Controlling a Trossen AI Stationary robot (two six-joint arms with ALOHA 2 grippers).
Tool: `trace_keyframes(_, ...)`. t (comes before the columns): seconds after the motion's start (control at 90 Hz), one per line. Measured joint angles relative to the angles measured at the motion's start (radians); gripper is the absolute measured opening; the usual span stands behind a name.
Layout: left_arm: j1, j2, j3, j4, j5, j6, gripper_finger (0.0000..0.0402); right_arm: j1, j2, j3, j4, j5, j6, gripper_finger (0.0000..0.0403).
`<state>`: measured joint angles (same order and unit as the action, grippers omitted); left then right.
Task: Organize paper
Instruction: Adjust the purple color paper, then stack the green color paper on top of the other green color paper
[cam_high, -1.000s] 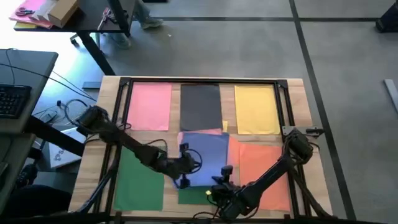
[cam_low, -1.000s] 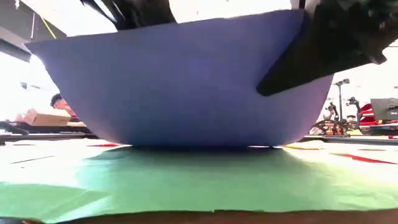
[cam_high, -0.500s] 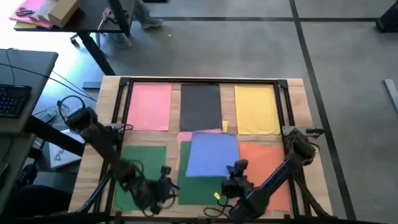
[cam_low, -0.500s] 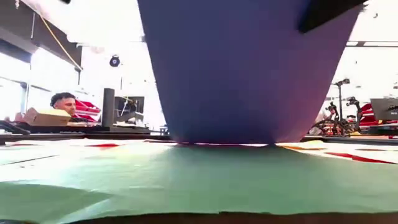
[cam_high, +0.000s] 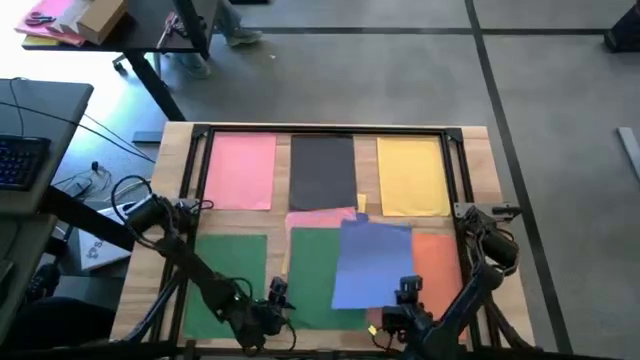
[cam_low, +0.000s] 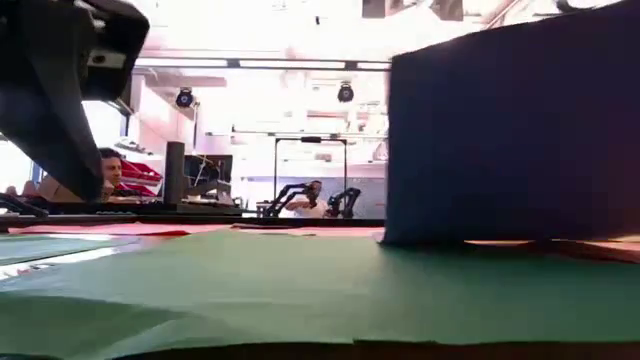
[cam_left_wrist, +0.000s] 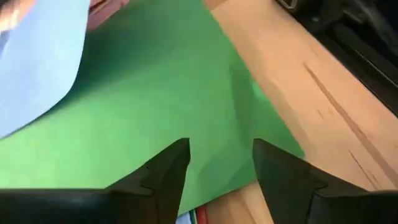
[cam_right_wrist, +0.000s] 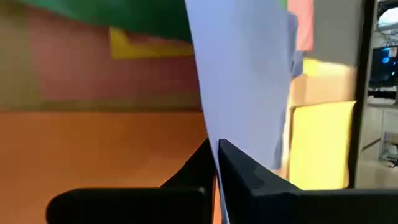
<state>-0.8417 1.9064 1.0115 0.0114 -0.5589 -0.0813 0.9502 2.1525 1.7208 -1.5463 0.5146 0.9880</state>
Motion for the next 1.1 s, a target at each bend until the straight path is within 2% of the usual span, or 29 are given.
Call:
trace_keyframes(0.089,0.0,-0.002,0.001,-0.028,0.003,0.006,0.0175,-0.001,0.0,-0.026,0.055,-0.049,-0.002,0.0022)
trace_keyframes(0.189,0.0,-0.002,0.001,-0.085,0.004,0.037,0.0175,-0.001,0.0,-0.046,0.135,-0.099,-0.055,0.006)
trace_keyframes(0.333,-0.003,-0.004,0.001,-0.118,0.005,0.146,0.0175,0.0,0.0,-0.069,0.137,-0.325,-0.176,0.0116)
trace_keyframes(0.4,-0.003,-0.004,0.001,-0.121,0.008,0.185,0.0175,0.003,0.0,-0.066,0.108,-0.382,-0.196,0.0138)
trace_keyframes(0.544,0.001,0.007,0.001,-0.123,-0.016,0.271,0.0175,-0.012,0.002,-0.005,0.034,-0.42,-0.213,0.018)
trace_keyframes(0.689,-0.001,0.037,0.004,-0.113,-0.036,0.478,0.0175,-0.036,0.001,0.044,0.009,-0.423,-0.268,0.0219)
trace_keyframes(0.844,-0.001,0.061,0.006,-0.112,-0.051,0.621,0.0175,-0.04,0.001,0.045,0.006,-0.579,-0.3,0.0258)
trace_keyframes(0.933,0.002,0.066,0.005,-0.106,-0.08,0.666,0.0175,-0.041,0.002,0.061,-0.026,-0.613,-0.284,0.027)
trace_keyframes(1.1,0.013,0.069,0.004,-0.094,-0.084,0.686,0.0175,-0.063,0.002,0.122,-0.019,-0.581,-0.232,0.0271)
